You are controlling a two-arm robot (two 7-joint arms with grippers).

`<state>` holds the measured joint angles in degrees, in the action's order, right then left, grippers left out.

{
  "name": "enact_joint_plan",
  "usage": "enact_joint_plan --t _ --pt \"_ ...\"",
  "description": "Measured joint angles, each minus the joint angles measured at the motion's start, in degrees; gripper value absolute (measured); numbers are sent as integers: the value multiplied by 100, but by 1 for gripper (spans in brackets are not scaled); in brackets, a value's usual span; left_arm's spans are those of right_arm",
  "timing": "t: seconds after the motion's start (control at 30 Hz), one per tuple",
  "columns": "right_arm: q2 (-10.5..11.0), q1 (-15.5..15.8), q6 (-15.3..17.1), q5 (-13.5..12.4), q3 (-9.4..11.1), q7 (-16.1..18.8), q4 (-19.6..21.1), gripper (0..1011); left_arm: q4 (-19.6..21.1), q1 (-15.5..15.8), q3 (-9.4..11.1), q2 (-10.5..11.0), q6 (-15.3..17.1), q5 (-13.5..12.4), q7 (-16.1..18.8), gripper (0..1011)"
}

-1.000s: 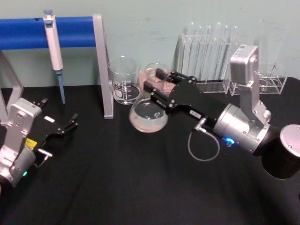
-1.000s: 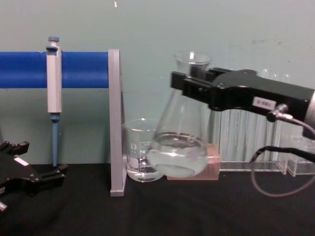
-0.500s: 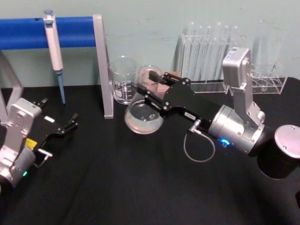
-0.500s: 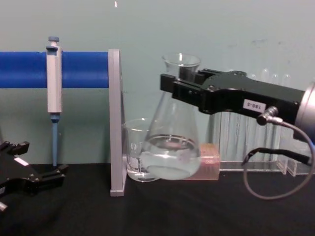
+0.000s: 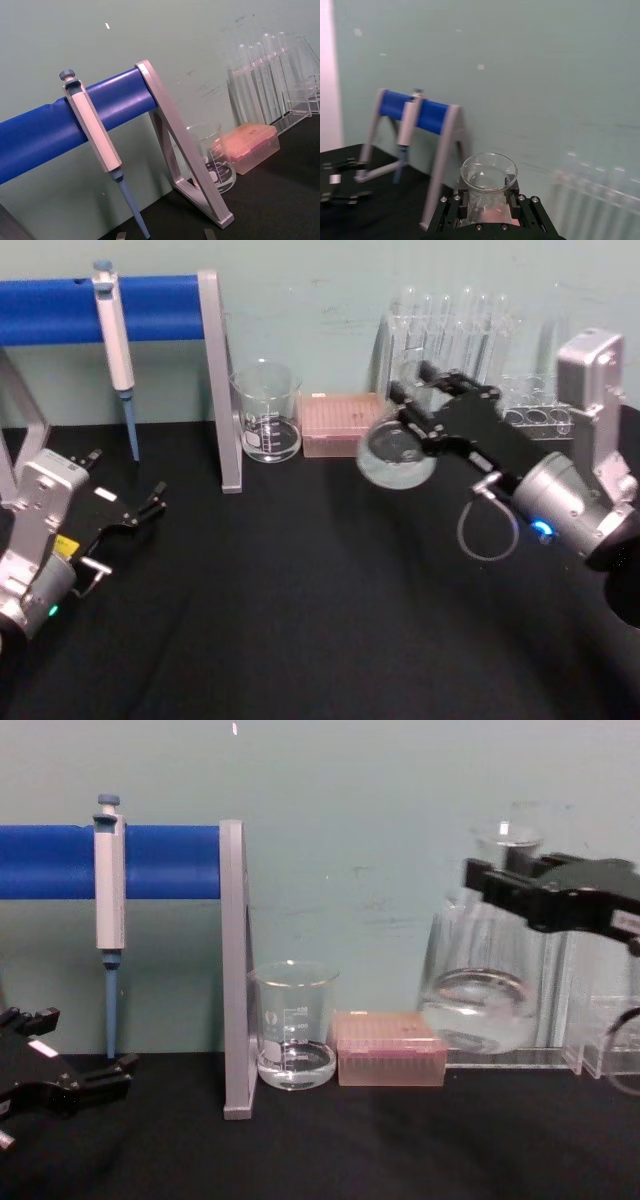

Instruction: Grasp the erlenmeyer flask with one hand, shake it three times, then place it back.

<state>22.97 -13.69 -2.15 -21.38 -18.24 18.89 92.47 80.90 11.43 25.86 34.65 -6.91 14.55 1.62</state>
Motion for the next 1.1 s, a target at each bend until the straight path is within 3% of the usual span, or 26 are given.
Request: enact_joint_plan --t 0.2,0.5,0.73,1.1 --pt "11 164 51 87 356 -275 36 456 0 0 0 0 0 0 0 1001" --pt "-71 188 131 184 492 -205 -36 456 0 0 0 0 0 0 0 1001" --pt "-152 46 162 195 313 112 -140 456 0 0 0 0 0 0 0 1001" --pt "-294 -404 38 47 -326 882 -466 456 0 0 0 0 0 0 0 1001"
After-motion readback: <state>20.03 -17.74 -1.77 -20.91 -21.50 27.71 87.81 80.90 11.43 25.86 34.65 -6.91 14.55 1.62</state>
